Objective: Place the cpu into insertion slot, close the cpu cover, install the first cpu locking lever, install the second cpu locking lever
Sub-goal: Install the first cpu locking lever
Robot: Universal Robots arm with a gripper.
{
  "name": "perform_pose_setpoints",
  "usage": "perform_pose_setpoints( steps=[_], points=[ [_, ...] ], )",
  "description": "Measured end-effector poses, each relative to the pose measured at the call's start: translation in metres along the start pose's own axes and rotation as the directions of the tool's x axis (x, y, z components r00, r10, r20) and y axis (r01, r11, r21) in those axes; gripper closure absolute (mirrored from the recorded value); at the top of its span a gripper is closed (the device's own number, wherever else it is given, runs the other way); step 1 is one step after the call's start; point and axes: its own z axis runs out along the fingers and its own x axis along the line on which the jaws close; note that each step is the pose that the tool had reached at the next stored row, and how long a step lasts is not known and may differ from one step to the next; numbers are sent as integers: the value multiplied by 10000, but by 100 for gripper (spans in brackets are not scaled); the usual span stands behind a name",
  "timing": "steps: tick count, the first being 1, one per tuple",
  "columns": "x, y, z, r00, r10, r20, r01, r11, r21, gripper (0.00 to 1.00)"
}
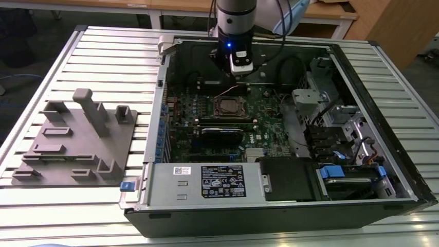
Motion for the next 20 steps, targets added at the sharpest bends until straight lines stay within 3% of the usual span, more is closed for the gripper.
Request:
perform_pose_setpoints(
  steps=[11, 20],
  points=[
    [-7, -48, -3, 10000, -7, 71, 8, 10000, -36, 89],
    [-6, -70, 58, 9999, -15, 137, 16, 10000, -66, 89]
  ],
)
